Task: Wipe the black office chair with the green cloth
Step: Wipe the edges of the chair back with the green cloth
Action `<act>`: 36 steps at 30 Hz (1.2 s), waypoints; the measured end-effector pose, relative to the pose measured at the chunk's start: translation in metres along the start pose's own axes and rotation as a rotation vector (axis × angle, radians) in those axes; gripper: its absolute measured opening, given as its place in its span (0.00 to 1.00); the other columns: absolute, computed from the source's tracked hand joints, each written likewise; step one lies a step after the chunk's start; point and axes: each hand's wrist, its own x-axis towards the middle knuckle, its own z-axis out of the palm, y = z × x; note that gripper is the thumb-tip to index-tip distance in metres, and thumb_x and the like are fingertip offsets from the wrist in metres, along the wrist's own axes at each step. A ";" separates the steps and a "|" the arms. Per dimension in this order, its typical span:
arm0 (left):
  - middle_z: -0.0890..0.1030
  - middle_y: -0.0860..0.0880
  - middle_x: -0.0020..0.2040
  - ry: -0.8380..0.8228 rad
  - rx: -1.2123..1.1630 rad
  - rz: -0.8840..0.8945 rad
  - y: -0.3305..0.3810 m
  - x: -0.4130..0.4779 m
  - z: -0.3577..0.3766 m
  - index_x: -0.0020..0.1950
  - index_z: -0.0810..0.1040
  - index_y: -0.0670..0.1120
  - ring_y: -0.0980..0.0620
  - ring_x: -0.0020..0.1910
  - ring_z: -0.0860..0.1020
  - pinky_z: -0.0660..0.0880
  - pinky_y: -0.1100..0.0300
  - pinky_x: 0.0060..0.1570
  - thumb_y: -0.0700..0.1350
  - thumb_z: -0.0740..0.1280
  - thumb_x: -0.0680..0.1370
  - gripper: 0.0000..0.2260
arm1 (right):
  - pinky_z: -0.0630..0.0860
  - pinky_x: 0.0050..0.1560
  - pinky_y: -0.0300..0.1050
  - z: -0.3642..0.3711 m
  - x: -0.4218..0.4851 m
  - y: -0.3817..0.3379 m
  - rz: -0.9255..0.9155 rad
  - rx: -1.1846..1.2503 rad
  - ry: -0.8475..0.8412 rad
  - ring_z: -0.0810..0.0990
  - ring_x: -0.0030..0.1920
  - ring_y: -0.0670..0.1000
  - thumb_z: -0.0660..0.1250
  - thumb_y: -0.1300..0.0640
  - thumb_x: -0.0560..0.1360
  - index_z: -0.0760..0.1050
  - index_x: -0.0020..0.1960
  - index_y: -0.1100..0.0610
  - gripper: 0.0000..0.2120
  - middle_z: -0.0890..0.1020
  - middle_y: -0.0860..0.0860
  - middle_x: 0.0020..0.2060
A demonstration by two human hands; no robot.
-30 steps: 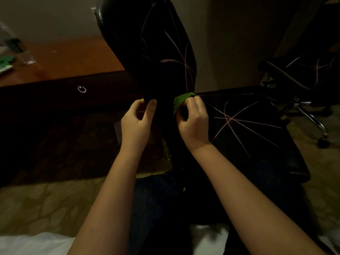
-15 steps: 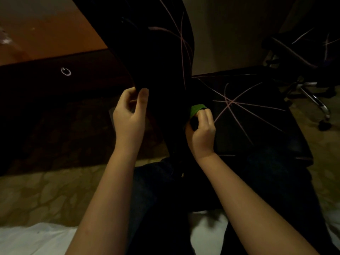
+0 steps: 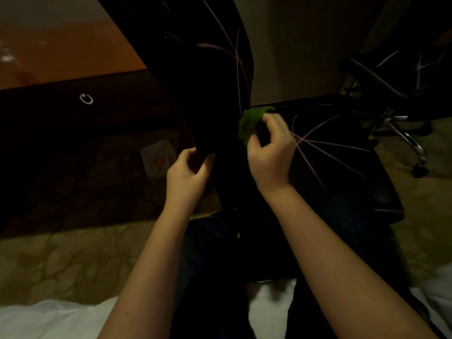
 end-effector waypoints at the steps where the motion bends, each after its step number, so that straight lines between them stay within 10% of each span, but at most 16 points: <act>1: 0.79 0.57 0.47 0.018 0.023 -0.004 -0.002 0.001 0.003 0.64 0.76 0.46 0.67 0.38 0.78 0.74 0.69 0.34 0.56 0.67 0.77 0.19 | 0.71 0.50 0.29 0.002 0.006 -0.005 -0.039 0.004 -0.044 0.76 0.47 0.46 0.65 0.72 0.69 0.78 0.48 0.67 0.09 0.79 0.55 0.43; 5: 0.79 0.53 0.38 0.096 0.093 -0.021 -0.004 0.005 0.008 0.58 0.76 0.49 0.63 0.27 0.74 0.66 0.70 0.24 0.56 0.66 0.78 0.14 | 0.77 0.48 0.45 0.016 0.007 -0.013 -0.189 -0.097 -0.144 0.79 0.46 0.58 0.68 0.71 0.69 0.78 0.46 0.68 0.06 0.79 0.61 0.42; 10: 0.79 0.50 0.36 0.094 0.083 0.002 -0.005 0.004 0.005 0.57 0.77 0.47 0.54 0.29 0.77 0.71 0.54 0.29 0.55 0.66 0.79 0.13 | 0.73 0.44 0.42 0.019 -0.001 0.004 -0.211 -0.150 -0.100 0.79 0.42 0.59 0.68 0.72 0.70 0.77 0.42 0.68 0.03 0.78 0.61 0.39; 13: 0.74 0.54 0.33 0.110 0.082 0.031 -0.005 0.000 0.008 0.58 0.77 0.45 0.62 0.25 0.71 0.64 0.65 0.25 0.54 0.65 0.79 0.15 | 0.74 0.43 0.46 0.020 -0.008 0.015 -0.206 -0.180 -0.098 0.78 0.41 0.60 0.68 0.72 0.70 0.77 0.43 0.68 0.02 0.78 0.62 0.39; 27: 0.79 0.55 0.44 0.142 -0.008 0.091 -0.006 -0.010 0.015 0.61 0.77 0.44 0.49 0.40 0.77 0.75 0.49 0.40 0.61 0.62 0.77 0.23 | 0.65 0.39 0.37 0.020 -0.077 0.074 0.127 -0.156 -0.010 0.69 0.37 0.50 0.61 0.66 0.73 0.72 0.39 0.66 0.05 0.73 0.62 0.37; 36: 0.79 0.57 0.49 0.157 -0.067 0.089 -0.014 -0.008 0.020 0.59 0.76 0.47 0.64 0.50 0.78 0.74 0.68 0.47 0.57 0.63 0.79 0.17 | 0.63 0.47 0.19 0.021 -0.102 0.095 0.310 -0.075 -0.059 0.70 0.41 0.43 0.62 0.69 0.67 0.72 0.43 0.68 0.05 0.75 0.63 0.42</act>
